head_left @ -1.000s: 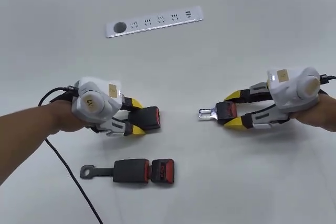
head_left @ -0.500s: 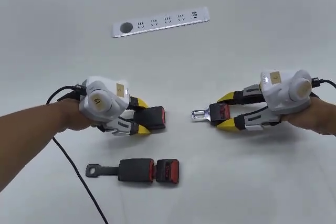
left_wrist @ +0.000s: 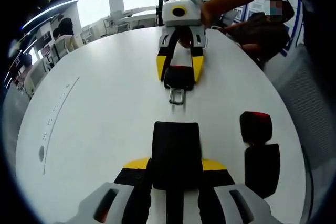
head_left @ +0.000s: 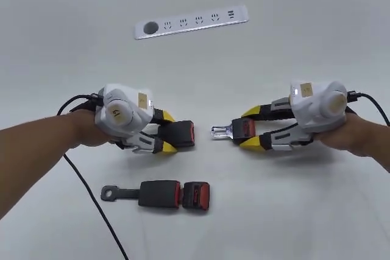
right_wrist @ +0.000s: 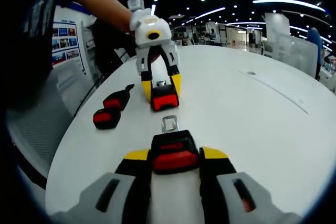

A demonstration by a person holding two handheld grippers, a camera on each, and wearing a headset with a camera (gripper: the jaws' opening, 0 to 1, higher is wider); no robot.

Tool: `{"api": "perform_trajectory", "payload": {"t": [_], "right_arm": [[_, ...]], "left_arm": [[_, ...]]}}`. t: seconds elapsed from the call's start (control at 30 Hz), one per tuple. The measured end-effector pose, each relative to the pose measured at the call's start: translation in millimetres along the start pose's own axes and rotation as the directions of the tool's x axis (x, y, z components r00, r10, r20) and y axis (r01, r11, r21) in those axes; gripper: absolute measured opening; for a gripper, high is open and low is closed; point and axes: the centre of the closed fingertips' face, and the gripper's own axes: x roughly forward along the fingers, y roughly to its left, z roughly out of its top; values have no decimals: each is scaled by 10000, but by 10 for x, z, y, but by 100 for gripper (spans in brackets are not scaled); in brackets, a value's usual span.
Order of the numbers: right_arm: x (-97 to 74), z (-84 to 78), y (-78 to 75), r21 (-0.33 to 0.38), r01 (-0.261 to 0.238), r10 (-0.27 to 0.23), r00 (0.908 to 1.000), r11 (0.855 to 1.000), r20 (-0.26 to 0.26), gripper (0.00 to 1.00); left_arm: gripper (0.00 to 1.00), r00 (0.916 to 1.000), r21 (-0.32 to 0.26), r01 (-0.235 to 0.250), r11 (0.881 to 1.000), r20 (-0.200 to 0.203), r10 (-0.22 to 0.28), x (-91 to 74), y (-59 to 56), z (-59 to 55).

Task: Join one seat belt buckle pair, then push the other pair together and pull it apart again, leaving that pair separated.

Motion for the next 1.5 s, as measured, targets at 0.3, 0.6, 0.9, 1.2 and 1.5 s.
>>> {"api": "perform_trajectory", "payload": {"t": [0.3,0.6,0.9,1.2,1.5], "right_arm": [[173,87,-23,8,-65,65,9999,10000,96,36],[357,171,30,-46,-155,155,9997,9999,198,36],[409,226,59,-69,-182,183,9996,9998,220,36],[459,219,39,-165,-208,209,9998,9996,40,36],[543,239,28,-200,-227,224,9996,9995,-173,35]], "left_arm": [[35,10000,3,-2,10000,2,2,4,0,4],[35,10000,20,-3,10000,-2,3,3,-4,5],[35,10000,55,-3,10000,-23,4,1,-7,8],[35,10000,152,40,9999,-79,-39,14,9,-9],[34,9997,269,111,9996,-220,-105,25,26,-44]]}}
